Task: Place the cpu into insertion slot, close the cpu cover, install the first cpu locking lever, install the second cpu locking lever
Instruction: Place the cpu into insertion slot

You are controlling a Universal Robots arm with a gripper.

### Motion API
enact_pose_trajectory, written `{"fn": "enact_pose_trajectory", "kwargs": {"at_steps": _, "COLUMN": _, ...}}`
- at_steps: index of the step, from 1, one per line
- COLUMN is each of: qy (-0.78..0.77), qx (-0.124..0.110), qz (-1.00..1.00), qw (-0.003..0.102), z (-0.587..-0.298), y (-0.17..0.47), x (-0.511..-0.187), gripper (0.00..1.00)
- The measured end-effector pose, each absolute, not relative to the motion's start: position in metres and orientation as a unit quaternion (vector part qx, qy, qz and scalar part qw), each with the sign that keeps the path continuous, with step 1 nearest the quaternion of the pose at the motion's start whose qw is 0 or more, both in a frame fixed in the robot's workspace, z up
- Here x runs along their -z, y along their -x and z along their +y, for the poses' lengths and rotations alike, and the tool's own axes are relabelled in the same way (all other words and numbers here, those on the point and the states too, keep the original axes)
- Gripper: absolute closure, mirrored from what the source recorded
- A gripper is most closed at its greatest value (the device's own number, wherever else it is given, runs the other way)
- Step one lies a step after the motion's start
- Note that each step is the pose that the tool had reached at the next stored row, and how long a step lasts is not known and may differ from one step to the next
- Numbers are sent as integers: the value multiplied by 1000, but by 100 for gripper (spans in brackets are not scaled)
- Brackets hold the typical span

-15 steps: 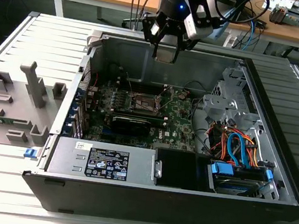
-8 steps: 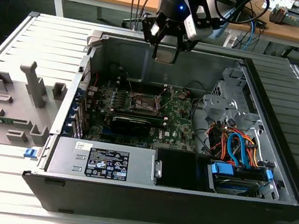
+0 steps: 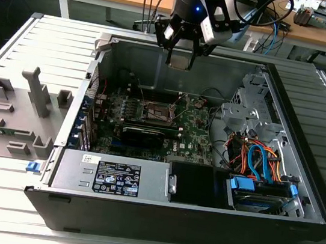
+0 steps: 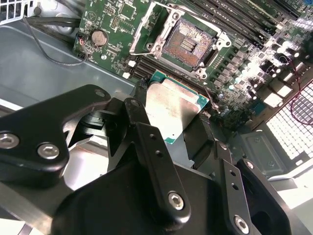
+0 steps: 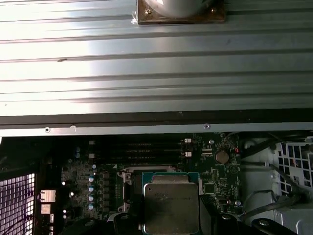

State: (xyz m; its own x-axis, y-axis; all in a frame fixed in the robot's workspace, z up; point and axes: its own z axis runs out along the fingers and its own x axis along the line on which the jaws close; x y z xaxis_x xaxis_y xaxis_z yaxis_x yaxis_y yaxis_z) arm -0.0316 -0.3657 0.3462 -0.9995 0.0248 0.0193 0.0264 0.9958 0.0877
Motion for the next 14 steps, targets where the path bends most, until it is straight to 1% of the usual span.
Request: {"fn": "enact_pose_trajectory", "kwargs": {"at_steps": 14, "qy": 13, "qx": 44, "qz": -999, "qw": 9, "z": -369, "y": 32, "x": -345, "gripper": 45}}
